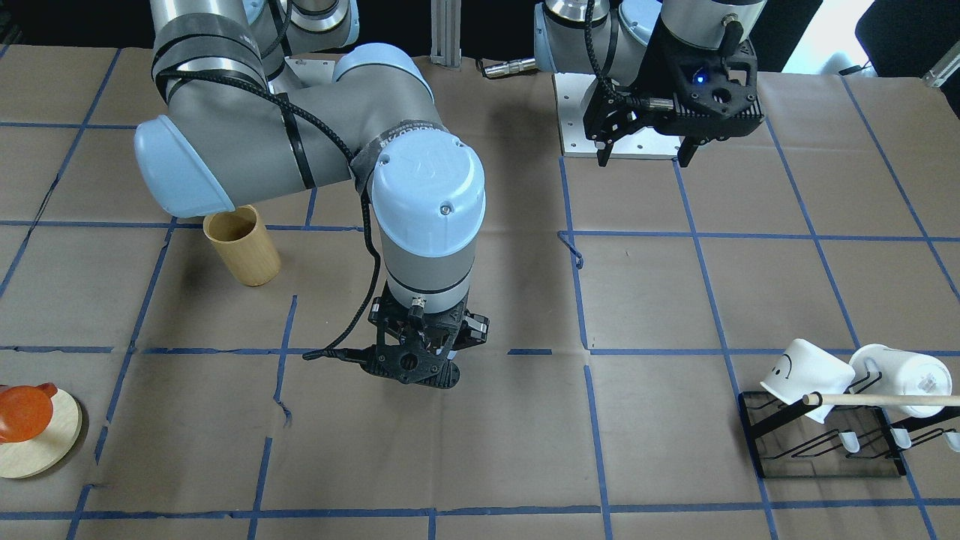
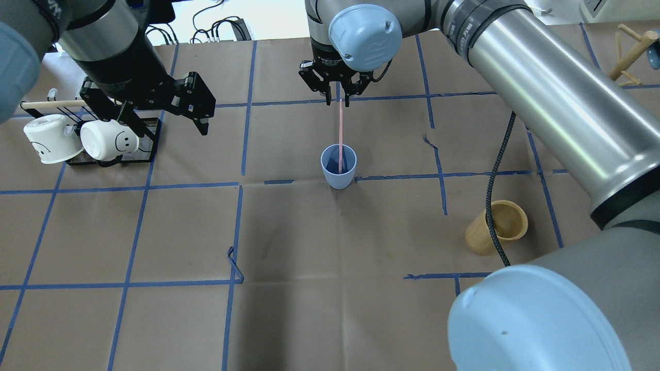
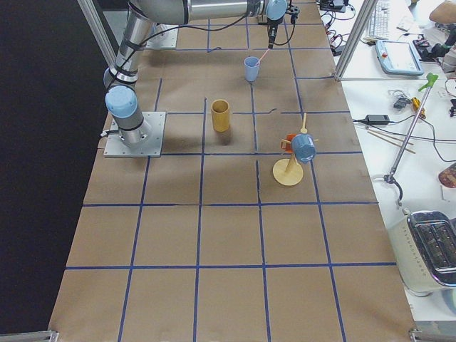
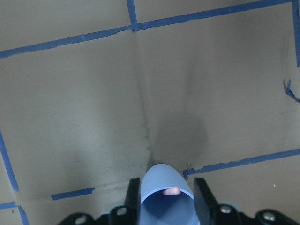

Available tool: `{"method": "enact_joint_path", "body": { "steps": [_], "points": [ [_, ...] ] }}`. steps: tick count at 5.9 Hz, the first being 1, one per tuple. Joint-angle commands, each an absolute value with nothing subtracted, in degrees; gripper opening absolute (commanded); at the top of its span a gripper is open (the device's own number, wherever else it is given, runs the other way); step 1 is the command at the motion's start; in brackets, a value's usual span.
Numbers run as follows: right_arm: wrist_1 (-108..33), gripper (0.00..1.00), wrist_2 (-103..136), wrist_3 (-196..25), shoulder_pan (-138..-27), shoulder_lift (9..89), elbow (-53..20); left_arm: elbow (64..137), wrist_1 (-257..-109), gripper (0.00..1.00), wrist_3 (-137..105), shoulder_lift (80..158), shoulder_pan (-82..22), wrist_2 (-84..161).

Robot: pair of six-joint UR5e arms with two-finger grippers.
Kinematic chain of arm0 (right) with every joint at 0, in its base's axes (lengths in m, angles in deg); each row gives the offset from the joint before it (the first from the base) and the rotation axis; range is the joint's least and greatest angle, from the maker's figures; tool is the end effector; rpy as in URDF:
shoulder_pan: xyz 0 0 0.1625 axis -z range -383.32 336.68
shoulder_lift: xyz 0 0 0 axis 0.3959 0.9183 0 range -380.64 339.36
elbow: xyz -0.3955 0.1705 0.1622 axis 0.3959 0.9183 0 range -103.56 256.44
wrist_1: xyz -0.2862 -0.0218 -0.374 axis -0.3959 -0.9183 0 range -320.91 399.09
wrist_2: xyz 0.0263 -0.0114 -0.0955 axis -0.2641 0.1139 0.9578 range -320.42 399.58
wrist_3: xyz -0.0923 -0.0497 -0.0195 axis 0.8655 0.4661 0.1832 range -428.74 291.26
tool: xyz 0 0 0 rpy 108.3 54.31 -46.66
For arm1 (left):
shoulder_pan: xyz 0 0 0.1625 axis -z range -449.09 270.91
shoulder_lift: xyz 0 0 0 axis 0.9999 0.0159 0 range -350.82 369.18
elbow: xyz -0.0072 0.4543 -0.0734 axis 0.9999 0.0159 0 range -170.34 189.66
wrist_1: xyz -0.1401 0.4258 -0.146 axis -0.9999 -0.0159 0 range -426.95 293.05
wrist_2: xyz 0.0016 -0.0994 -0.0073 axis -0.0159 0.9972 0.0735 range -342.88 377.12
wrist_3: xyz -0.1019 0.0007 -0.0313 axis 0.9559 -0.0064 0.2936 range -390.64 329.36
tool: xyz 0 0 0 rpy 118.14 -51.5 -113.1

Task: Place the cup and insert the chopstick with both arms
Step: 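Open the right gripper and lift it away from the chopstick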

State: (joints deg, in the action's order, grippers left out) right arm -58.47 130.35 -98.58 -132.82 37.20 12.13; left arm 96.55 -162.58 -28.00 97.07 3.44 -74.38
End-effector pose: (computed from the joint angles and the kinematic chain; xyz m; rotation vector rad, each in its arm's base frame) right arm 0.3901 -0.7063 0.3964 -0.2829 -3.1244 0.0357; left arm -0.1538 -0.5260 0.5563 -0.0028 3.1150 0.0095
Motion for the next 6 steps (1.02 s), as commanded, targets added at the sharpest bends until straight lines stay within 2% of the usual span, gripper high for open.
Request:
{"method": "enact_joint_path", "body": {
  "steps": [1,3,4,6],
  "points": [
    [-54.82,1.0,129.15,-96.79,-130.48,40.16,15.16,96.49,-162.58,0.99,-28.0,97.15,3.46,-74.28],
    [-42.97,1.0,129.75,-85.32,-124.34,48.49,13.53,96.41,-162.58,0.99,-28.0,97.15,3.46,-74.28],
    [-40.91,1.0,129.93,-80.39,-121.18,53.49,9.16,96.41,-162.58,0.99,-28.0,97.16,3.46,-74.28],
    [-43.69,1.0,129.58,-76.14,-114.85,64.48,-4.71,96.41,-162.58,0.99,-28.0,97.16,3.46,-74.37]
  ]
}}
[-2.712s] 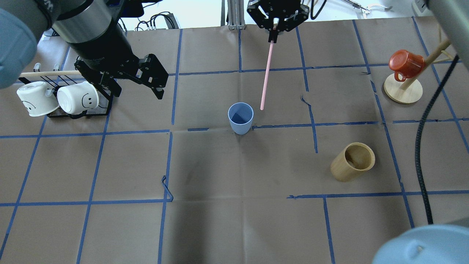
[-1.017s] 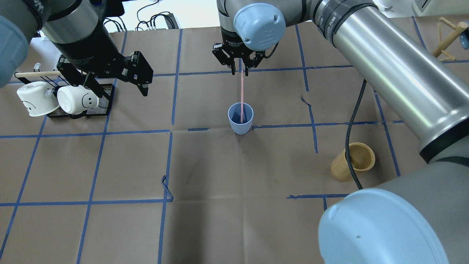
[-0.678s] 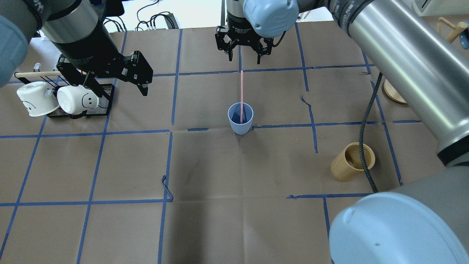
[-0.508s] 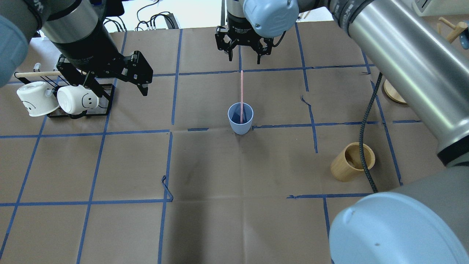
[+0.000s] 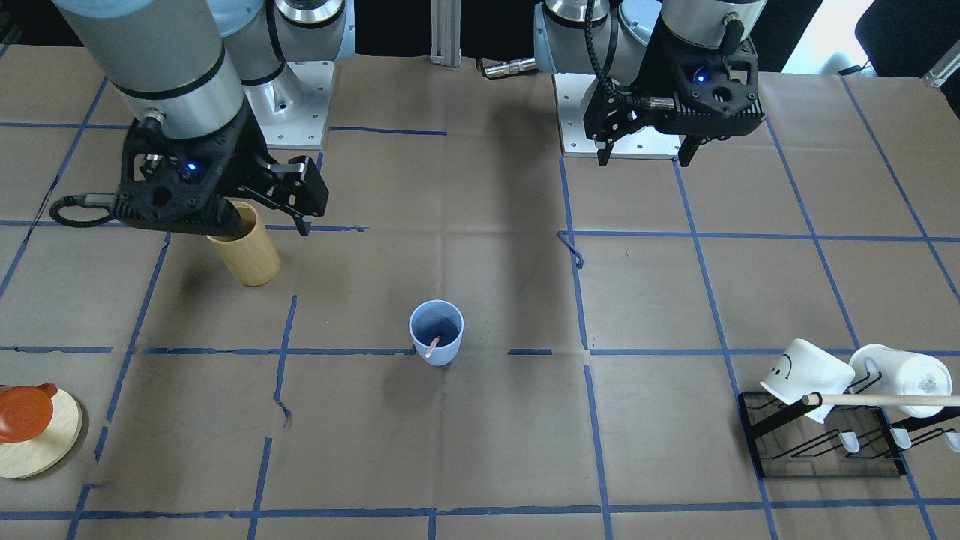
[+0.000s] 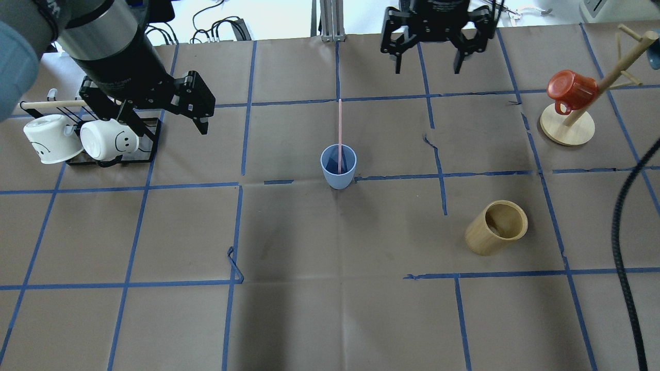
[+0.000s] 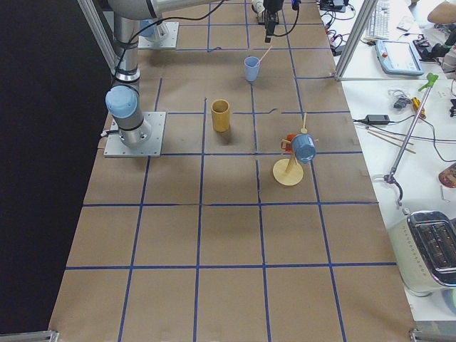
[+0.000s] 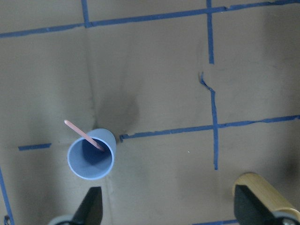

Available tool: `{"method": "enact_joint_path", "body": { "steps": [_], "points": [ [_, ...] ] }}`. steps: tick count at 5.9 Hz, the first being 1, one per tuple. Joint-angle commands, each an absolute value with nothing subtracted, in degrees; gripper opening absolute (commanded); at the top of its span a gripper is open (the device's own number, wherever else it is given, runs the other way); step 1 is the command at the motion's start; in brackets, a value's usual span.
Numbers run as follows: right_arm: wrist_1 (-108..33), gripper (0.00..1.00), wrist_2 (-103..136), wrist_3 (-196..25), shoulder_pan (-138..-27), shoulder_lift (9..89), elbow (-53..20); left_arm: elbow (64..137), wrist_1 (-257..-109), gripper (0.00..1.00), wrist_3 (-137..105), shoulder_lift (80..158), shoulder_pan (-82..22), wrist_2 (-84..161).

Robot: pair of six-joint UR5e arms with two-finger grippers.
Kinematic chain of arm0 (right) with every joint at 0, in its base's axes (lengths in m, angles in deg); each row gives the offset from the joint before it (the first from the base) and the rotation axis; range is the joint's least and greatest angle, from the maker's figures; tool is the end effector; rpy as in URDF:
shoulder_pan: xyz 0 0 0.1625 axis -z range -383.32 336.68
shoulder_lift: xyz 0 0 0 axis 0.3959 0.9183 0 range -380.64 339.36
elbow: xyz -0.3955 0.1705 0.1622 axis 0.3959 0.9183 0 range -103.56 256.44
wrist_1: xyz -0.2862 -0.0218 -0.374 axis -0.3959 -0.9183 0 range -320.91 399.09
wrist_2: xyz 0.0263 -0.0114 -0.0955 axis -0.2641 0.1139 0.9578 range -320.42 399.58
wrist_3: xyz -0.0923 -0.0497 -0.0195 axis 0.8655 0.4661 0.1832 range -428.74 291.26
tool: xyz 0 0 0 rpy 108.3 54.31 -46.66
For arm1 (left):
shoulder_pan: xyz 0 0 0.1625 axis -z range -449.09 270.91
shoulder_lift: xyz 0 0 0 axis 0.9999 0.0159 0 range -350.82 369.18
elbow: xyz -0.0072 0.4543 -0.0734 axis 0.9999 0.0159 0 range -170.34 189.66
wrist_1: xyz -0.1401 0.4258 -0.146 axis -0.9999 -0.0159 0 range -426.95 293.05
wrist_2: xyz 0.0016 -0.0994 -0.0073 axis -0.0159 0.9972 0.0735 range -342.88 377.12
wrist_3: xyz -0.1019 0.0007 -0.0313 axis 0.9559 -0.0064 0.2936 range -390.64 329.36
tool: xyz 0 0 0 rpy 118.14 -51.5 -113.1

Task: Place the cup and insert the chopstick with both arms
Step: 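Open the right gripper and lift it away from the chopstick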

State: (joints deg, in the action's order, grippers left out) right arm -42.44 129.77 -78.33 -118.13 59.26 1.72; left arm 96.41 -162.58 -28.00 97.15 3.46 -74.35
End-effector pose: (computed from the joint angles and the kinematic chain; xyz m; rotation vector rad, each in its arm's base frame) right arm 0.1849 -0.6111 0.5443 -0.1304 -3.1272 -0.0887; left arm -0.1541 -0.5267 0.5569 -0.0023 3.1156 0.0079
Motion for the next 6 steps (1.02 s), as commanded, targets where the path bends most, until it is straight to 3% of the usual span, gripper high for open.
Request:
{"method": "enact_joint_path", "body": {
  "steps": [1,6],
  "points": [
    [-47.71,1.0,129.93,-76.99,-114.21,65.74,-6.6,96.41,-162.58,0.99,-28.0,97.07,3.46,-74.37],
    [-47.92,1.0,129.75,-77.09,-114.29,64.97,-6.62,96.41,-162.58,0.99,-28.0,97.07,3.46,-74.37]
  ]
}}
